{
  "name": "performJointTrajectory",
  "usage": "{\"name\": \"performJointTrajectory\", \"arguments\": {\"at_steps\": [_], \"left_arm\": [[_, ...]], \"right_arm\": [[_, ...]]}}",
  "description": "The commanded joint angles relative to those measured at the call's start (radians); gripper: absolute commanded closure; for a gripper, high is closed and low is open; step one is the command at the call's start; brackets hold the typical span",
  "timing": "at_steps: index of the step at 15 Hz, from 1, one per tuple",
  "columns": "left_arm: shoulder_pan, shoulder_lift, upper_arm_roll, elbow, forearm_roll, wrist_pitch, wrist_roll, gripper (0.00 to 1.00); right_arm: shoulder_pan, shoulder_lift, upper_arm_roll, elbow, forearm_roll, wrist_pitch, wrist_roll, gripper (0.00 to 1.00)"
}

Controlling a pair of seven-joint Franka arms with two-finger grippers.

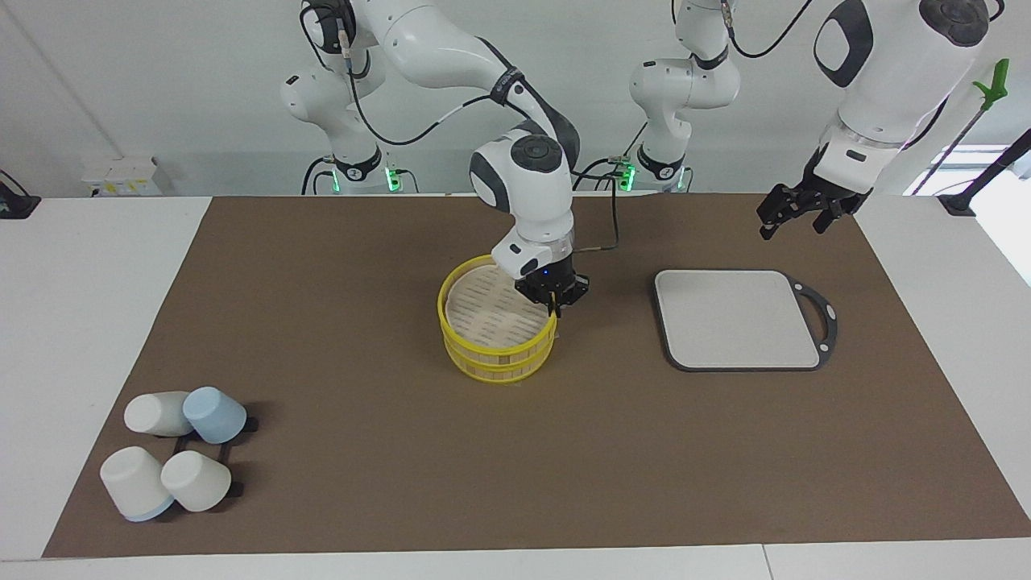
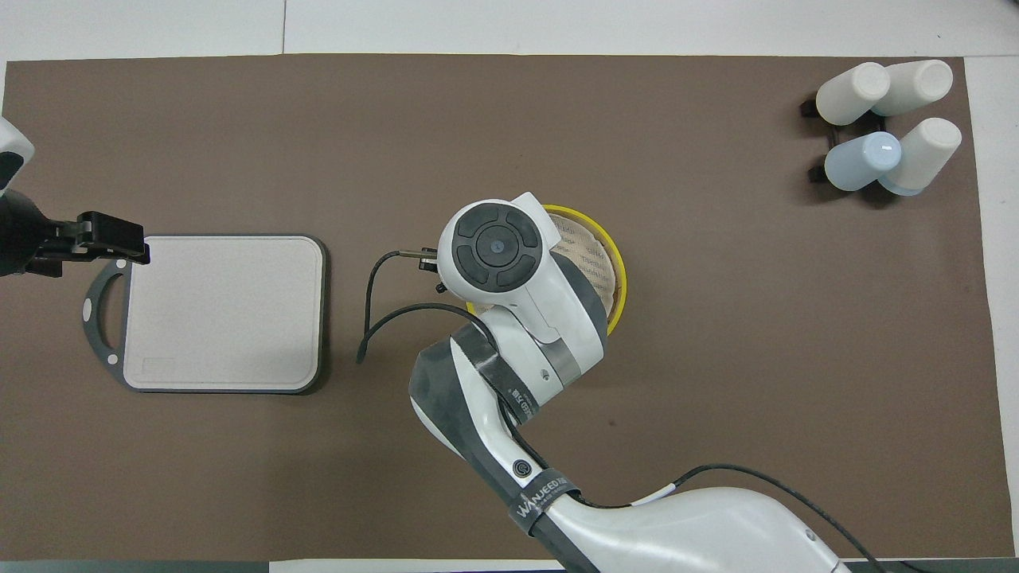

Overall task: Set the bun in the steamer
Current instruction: 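Lower the lid onto the steamer with the right gripper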

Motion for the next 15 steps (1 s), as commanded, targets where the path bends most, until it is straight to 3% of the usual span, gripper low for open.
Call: {"name": "performJointTrajectory", "arguments": {"at_steps": [1,2,3,4,5,11,15], "left_arm": [[0.011,0.001,-0.004,0.02,-0.016,-0.025,0.022,0.0],[0.011,0.0,-0.004,0.019,-0.014,-0.025,0.022,0.0],[0.011,-0.002,-0.004,0.02,-0.016,-0.026,0.022,0.0],[0.013,-0.002,-0.004,0.02,-0.016,-0.028,0.022,0.0],[0.013,-0.005,-0.002,0.019,-0.016,-0.028,0.024,0.0],[0.014,-0.017,-0.001,0.014,-0.016,-0.029,0.024,0.0],[0.013,-0.023,-0.001,0.013,-0.016,-0.031,0.024,0.0]], "right_arm": [[-0.008,0.02,-0.002,0.003,0.022,0.038,-0.025,1.0],[-0.013,0.02,-0.002,-0.004,0.022,0.04,-0.025,0.88],[-0.011,0.022,-0.002,-0.009,0.022,0.041,-0.023,0.42],[-0.005,0.022,-0.002,-0.012,0.02,0.038,-0.018,0.08],[0.004,0.02,-0.002,-0.015,0.016,0.031,-0.014,0.0],[-0.028,-0.007,-0.017,0.086,-0.044,-0.112,-0.029,0.0],[-0.16,-0.154,-0.034,0.087,-0.043,-0.23,-0.133,0.0]]}}
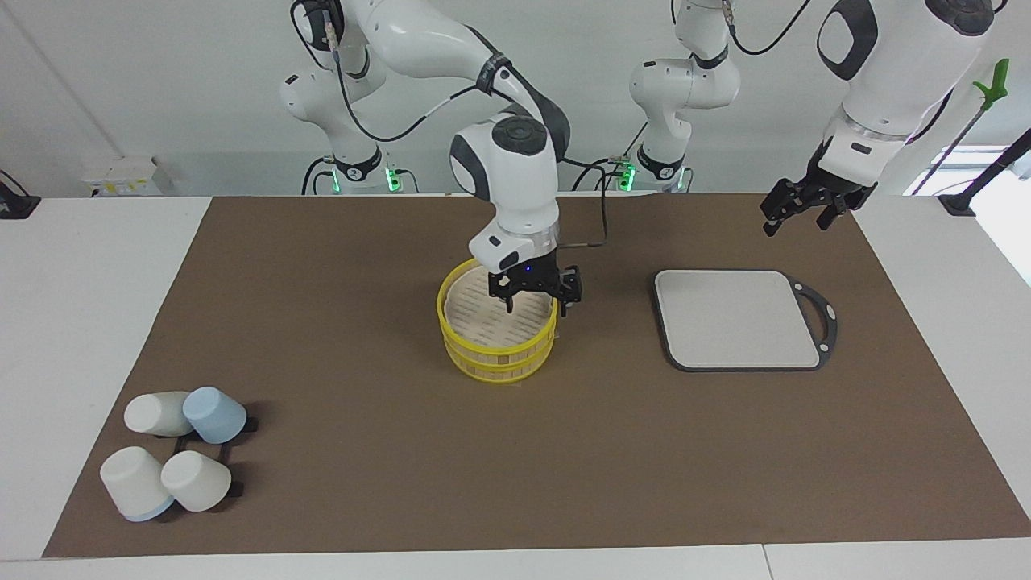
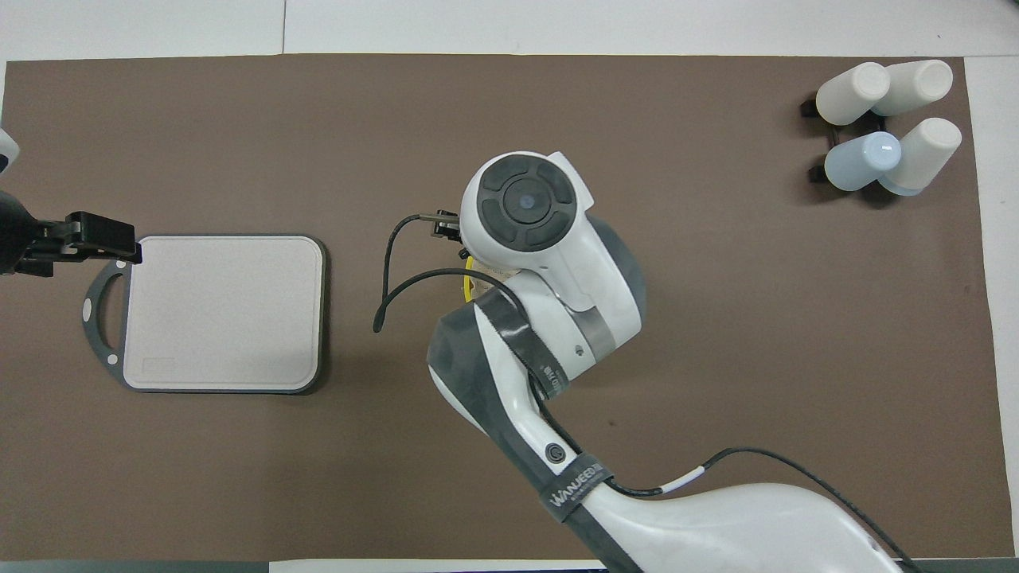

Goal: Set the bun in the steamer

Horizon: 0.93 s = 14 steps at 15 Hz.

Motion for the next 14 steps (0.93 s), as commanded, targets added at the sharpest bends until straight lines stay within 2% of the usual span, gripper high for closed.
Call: {"name": "performJointTrajectory", "arguments": {"at_steps": [1,5,8,12,14], "left_arm": [[0.01,-0.01,-0.002,0.012,-0.016,-0.028,0.019,0.0],[0.01,-0.01,-0.004,0.012,-0.016,-0.036,0.017,0.0],[0.01,-0.011,-0.005,0.015,-0.016,-0.049,0.017,0.0],[0.01,-0.019,-0.005,0.015,-0.016,-0.063,0.017,0.0],[0.01,-0.019,-0.005,0.016,-0.016,-0.07,0.017,0.0]], "right_arm": [[-0.131,-0.133,0.009,-0.019,-0.005,-0.132,-0.098,0.0],[-0.315,-0.284,0.007,-0.039,-0.008,-0.394,-0.362,0.0],[-0.399,-0.361,0.007,-0.045,-0.009,-0.488,-0.517,0.0],[-0.411,-0.41,0.01,-0.098,-0.055,-0.511,-0.54,0.0],[-0.454,-0.435,0.053,-0.137,-0.11,-0.499,-0.583,0.0]]}}
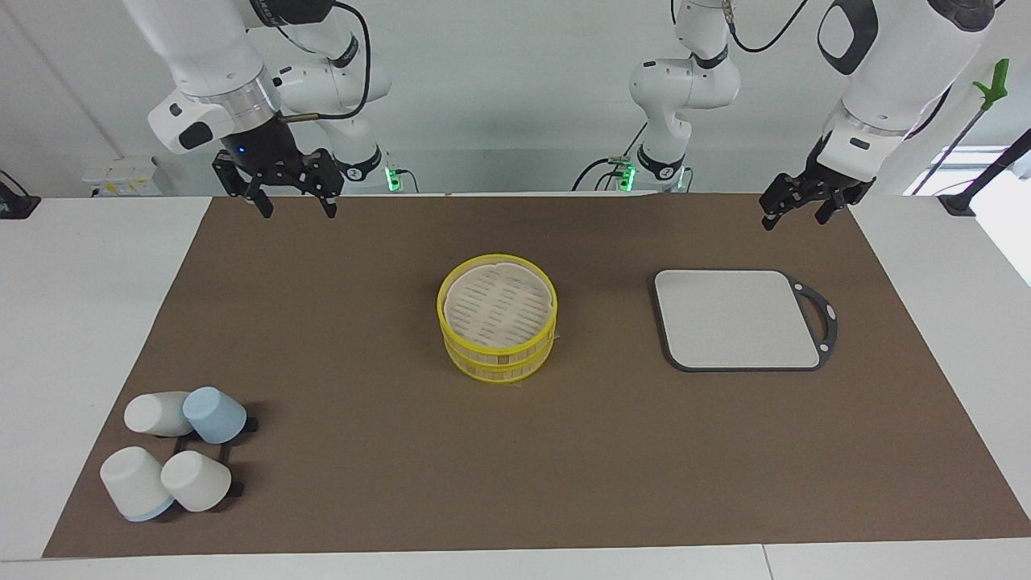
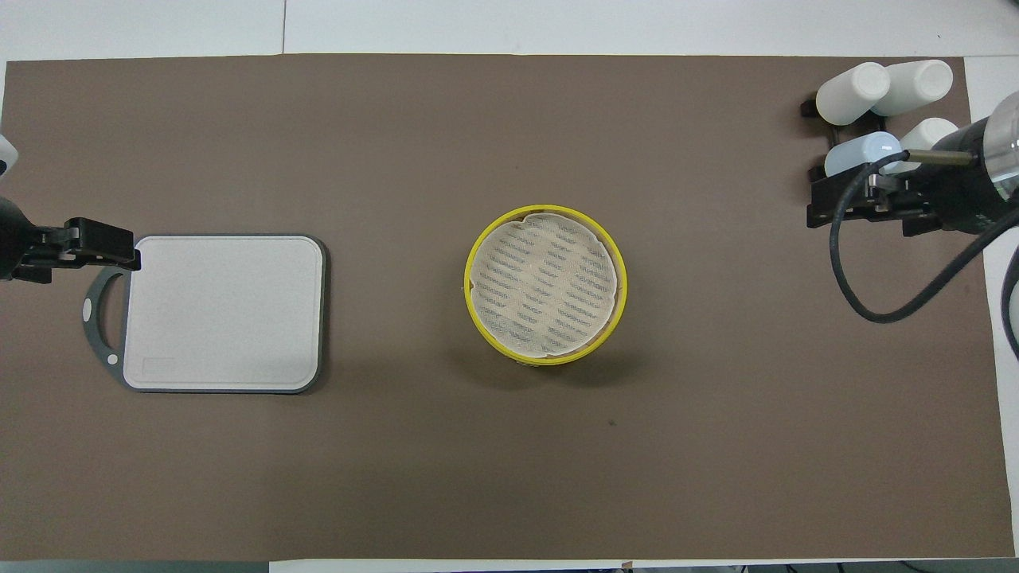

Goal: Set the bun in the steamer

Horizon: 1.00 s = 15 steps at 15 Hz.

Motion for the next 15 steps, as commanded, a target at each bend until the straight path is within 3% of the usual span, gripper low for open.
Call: {"name": "performJointTrajectory", "arguments": {"at_steps": [1,3,9,15], "left_arm": [[0.01,-0.006,-0.004,0.014,-0.015,-0.032,0.017,0.0],[0.01,-0.006,-0.004,0.016,-0.015,-0.034,0.017,0.0],[0.008,-0.01,-0.004,0.016,-0.015,-0.038,0.017,0.0],[0.01,-0.012,-0.004,0.016,-0.017,-0.047,0.017,0.0]], "right_arm": [[-0.119,-0.037,0.103,-0.063,-0.052,0.03,-0.111,0.0],[-0.197,-0.035,0.157,-0.06,-0.051,0.066,-0.15,0.0],[-0.209,-0.008,0.157,0.001,-0.052,0.034,-0.15,0.0],[-0.234,-0.009,0.162,-0.007,-0.046,0.004,-0.151,0.0]]}}
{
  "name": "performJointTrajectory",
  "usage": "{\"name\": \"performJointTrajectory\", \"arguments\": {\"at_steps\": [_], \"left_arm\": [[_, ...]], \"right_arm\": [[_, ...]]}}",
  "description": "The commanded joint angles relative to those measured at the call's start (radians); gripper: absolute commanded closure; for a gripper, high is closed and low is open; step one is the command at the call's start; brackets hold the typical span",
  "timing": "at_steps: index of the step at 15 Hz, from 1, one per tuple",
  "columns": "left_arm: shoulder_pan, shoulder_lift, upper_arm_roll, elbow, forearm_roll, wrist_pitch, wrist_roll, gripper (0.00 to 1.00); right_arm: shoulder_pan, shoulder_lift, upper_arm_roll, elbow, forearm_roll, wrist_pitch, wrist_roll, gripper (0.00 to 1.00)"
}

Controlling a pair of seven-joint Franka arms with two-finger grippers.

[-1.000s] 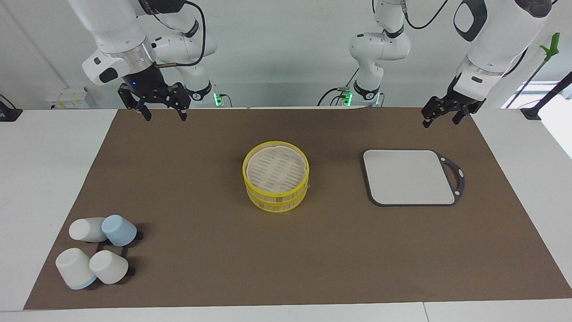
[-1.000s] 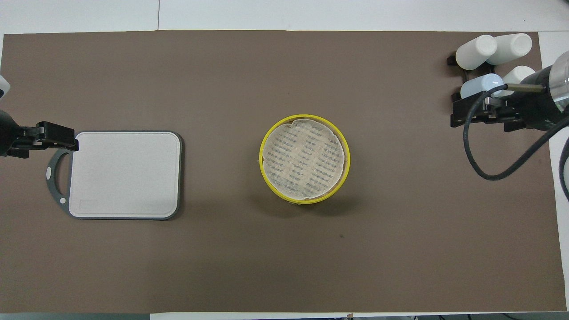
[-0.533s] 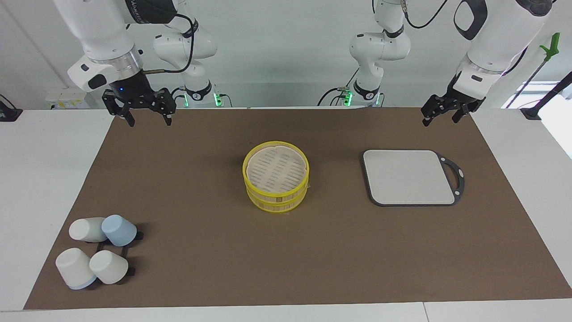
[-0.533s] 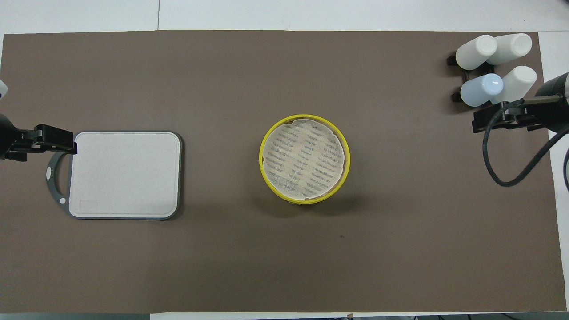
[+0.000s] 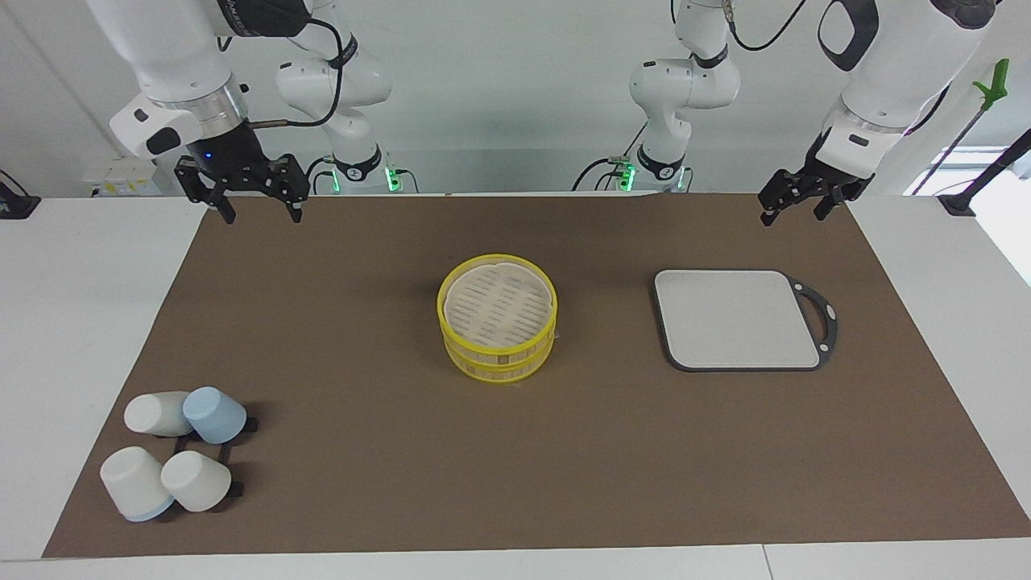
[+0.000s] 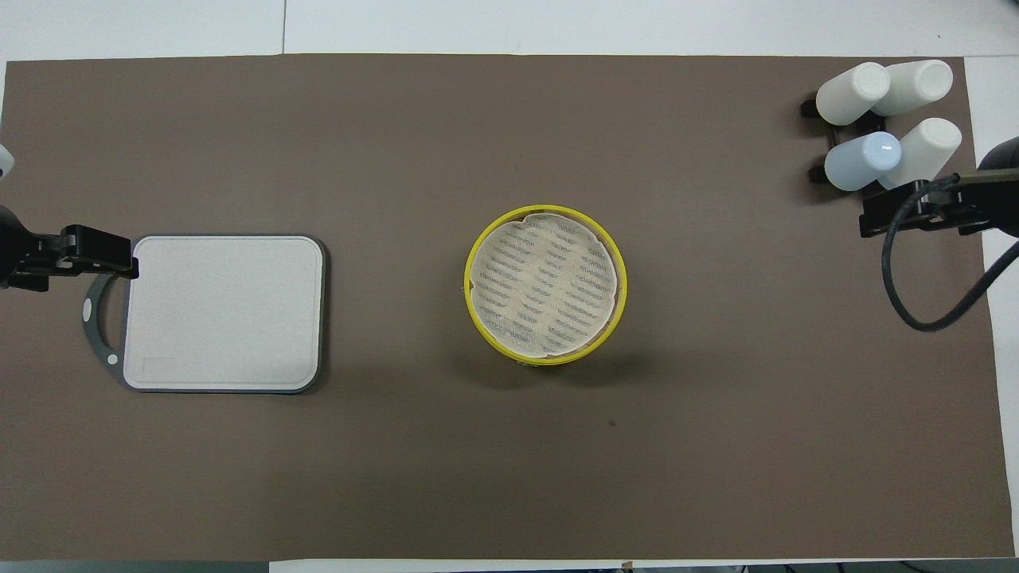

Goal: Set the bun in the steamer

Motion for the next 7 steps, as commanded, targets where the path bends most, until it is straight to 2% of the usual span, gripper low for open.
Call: {"name": "performJointTrajectory", "arguments": {"at_steps": [1,7], "left_arm": [[0.01,-0.009,-0.003,0.013,-0.015,-0.031,0.016,0.0],[0.01,-0.009,-0.006,0.013,-0.015,-0.029,0.016,0.0]], "right_arm": [[-0.021,-0.003,0.022,0.003,-0.003,-0.024,-0.017,0.0],[-0.018,-0.003,0.024,0.001,-0.004,-0.028,-0.015,0.0]]}}
